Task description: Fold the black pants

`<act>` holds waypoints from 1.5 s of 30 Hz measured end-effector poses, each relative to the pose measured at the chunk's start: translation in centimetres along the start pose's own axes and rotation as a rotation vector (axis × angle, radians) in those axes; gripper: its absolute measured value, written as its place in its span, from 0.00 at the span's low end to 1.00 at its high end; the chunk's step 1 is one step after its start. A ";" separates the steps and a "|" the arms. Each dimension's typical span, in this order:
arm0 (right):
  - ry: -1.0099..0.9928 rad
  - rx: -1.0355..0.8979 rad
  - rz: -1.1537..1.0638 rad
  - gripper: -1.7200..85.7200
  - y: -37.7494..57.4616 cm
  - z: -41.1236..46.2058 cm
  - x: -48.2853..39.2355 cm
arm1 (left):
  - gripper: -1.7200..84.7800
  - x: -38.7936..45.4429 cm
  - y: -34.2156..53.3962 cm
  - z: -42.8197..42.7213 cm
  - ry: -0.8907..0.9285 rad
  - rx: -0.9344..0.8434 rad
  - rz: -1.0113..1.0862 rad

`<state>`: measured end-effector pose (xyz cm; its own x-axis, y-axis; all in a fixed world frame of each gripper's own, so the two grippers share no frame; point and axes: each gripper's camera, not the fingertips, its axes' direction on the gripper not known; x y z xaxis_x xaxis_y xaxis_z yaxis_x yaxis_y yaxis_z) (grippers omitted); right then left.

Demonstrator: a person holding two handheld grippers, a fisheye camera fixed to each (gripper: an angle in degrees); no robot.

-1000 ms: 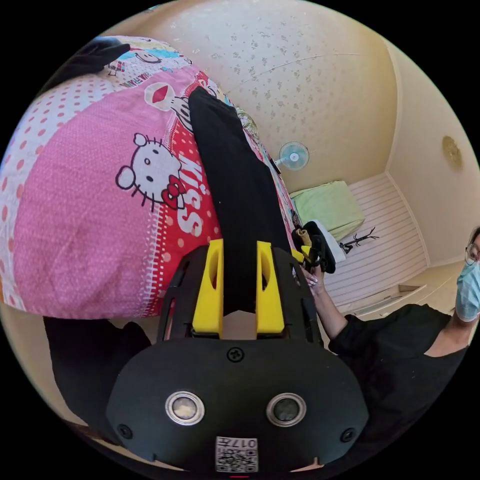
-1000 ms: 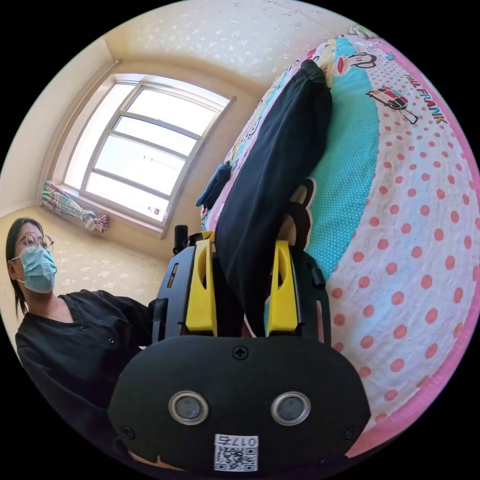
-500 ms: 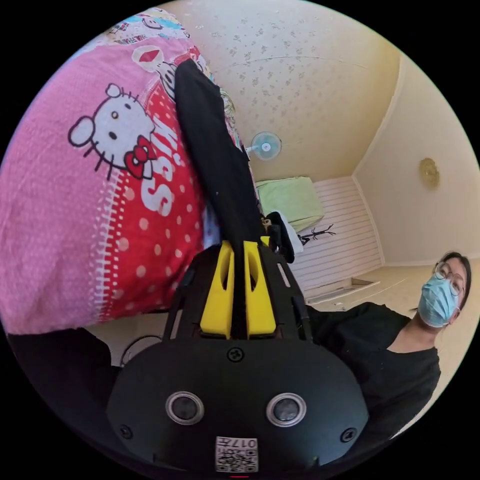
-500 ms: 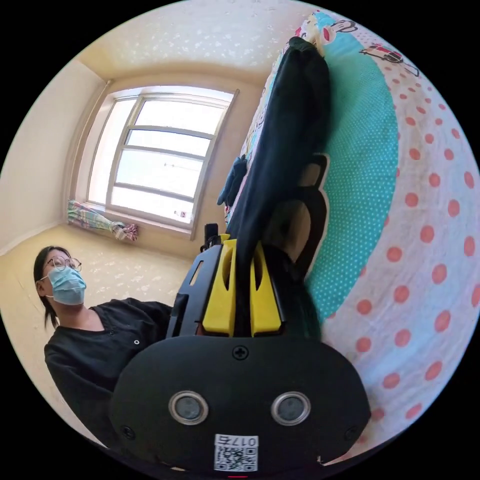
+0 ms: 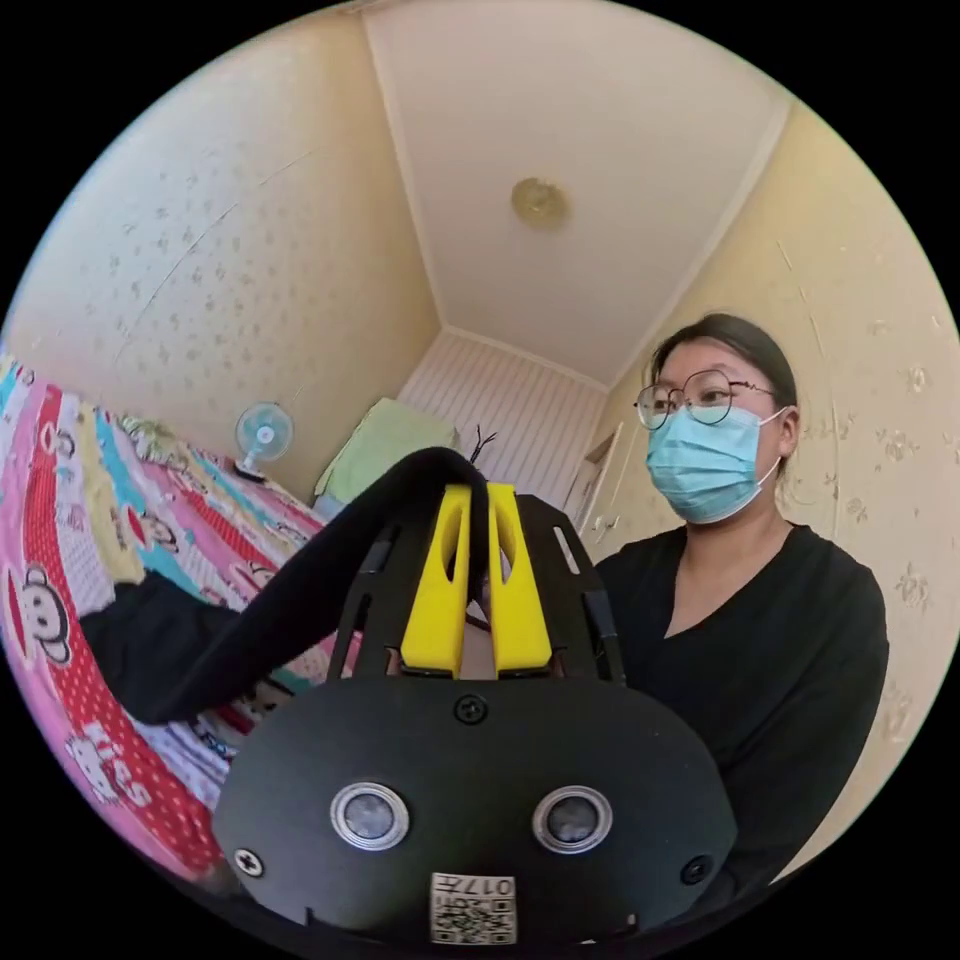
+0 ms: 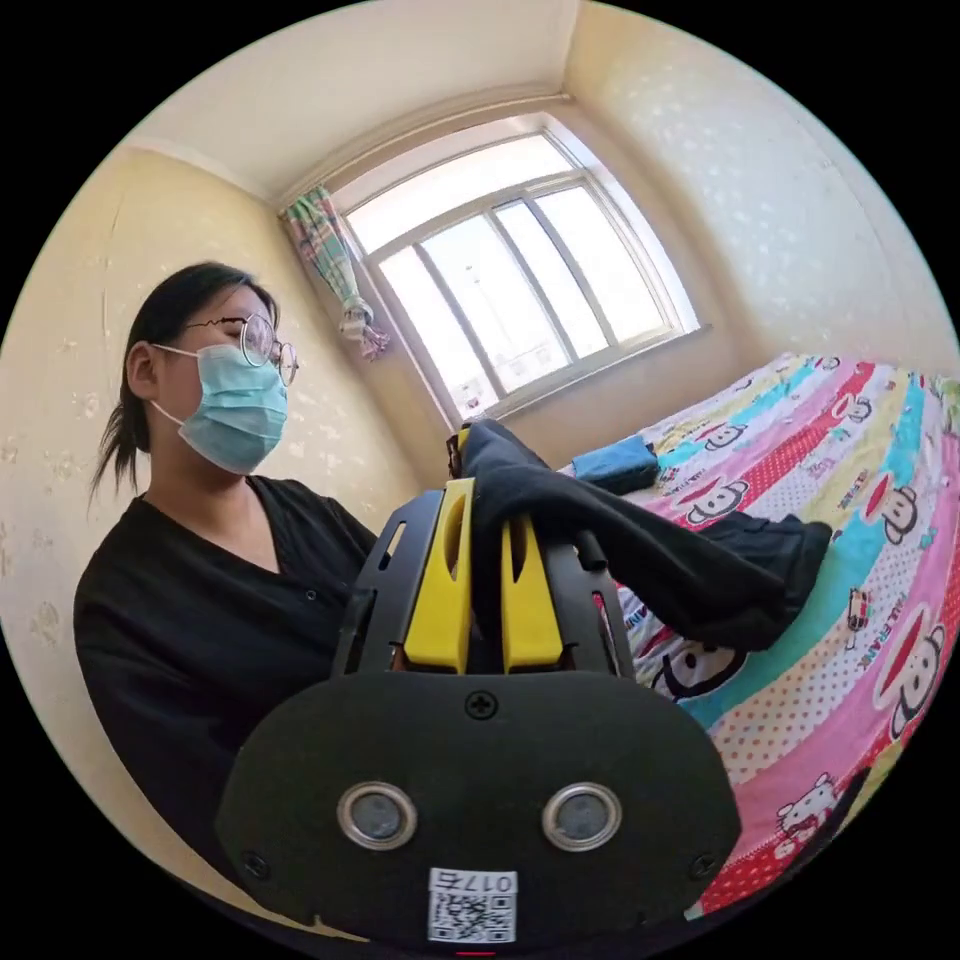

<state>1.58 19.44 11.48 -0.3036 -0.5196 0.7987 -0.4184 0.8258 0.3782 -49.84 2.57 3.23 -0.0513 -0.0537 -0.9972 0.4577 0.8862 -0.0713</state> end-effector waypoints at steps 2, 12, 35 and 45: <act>0.033 0.018 -0.101 0.02 -3.1 -1.1 -4.0 | 0.05 3.9 -4.6 2.2 0.039 0.021 0.130; 0.126 0.146 -0.215 0.01 -16.8 -6.4 -12.4 | 0.04 7.9 -18.4 10.6 0.000 0.019 0.308; 0.272 -0.092 0.524 0.02 3.1 0.3 30.2 | 0.05 -35.0 13.6 17.3 -0.278 -0.213 -0.454; 0.300 -0.224 0.779 0.09 17.8 4.8 27.5 | 0.09 -31.2 27.6 16.8 -0.487 -0.614 -0.675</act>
<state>-18.26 18.80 37.92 -0.1816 0.2660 0.9467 0.0028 0.9629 -0.2700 -20.68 20.97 32.04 0.2980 -0.6860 -0.6638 -0.0721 0.6772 -0.7322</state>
